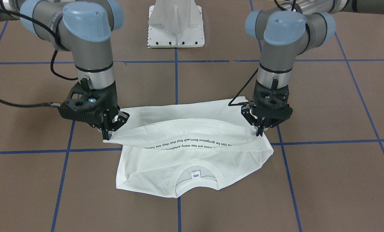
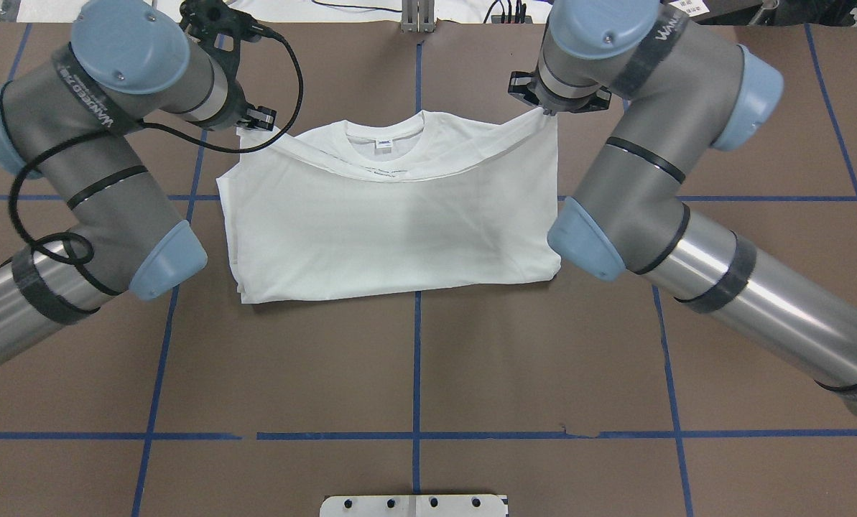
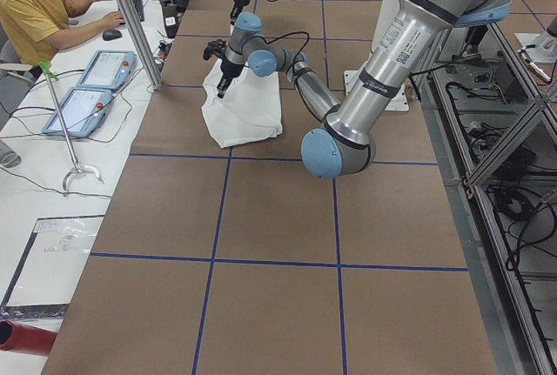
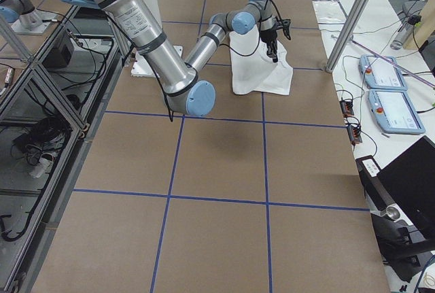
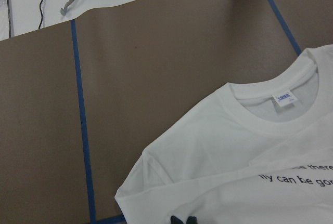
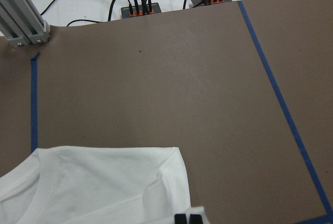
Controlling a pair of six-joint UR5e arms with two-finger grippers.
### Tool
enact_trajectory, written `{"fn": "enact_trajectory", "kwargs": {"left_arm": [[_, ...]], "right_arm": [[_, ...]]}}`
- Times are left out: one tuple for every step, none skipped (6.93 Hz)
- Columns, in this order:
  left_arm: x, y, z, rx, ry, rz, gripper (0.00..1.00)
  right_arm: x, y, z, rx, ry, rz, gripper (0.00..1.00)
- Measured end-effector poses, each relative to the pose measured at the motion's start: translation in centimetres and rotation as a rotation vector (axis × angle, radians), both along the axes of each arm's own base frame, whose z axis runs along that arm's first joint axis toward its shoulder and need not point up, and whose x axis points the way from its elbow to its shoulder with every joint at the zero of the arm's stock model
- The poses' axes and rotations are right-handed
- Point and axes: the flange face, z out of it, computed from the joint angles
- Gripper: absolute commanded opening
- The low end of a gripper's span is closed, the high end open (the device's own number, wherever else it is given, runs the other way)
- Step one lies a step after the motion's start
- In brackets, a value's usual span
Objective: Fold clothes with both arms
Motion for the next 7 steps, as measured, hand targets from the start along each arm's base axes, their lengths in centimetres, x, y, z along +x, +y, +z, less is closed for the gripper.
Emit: {"fn": "enact_trajectory", "kwargs": {"left_arm": [[1.8, -2.1, 3.0, 0.005, 0.002, -0.001, 0.00], [2.9, -3.3, 5.4, 0.008, -0.006, 0.006, 0.00], [3.4, -3.8, 6.9, 0.014, -0.020, 0.018, 0.55], [3.5, -3.9, 7.7, 0.020, -0.029, 0.028, 1.00], [3.3, -3.8, 7.5, 0.039, -0.026, 0.039, 1.00], [2.8, -3.2, 6.9, 0.065, -0.010, 0.057, 1.00], [1.5, -1.5, 7.1, 0.080, 0.018, 0.081, 1.00]], "right_arm": [[-2.2, -2.6, 1.7, 0.002, 0.004, 0.002, 0.00], [-3.7, -4.1, 3.5, 0.005, 0.010, -0.002, 0.00], [-4.5, -4.7, 4.7, 0.005, 0.018, -0.010, 0.35], [-5.1, -5.0, 5.4, 0.002, 0.025, -0.015, 0.99], [-5.4, -5.2, 5.4, 0.002, 0.027, -0.020, 1.00], [-5.3, -5.3, 4.9, 0.008, 0.022, -0.032, 1.00], [-5.0, -5.3, 4.4, 0.014, 0.010, -0.051, 1.00]]}}
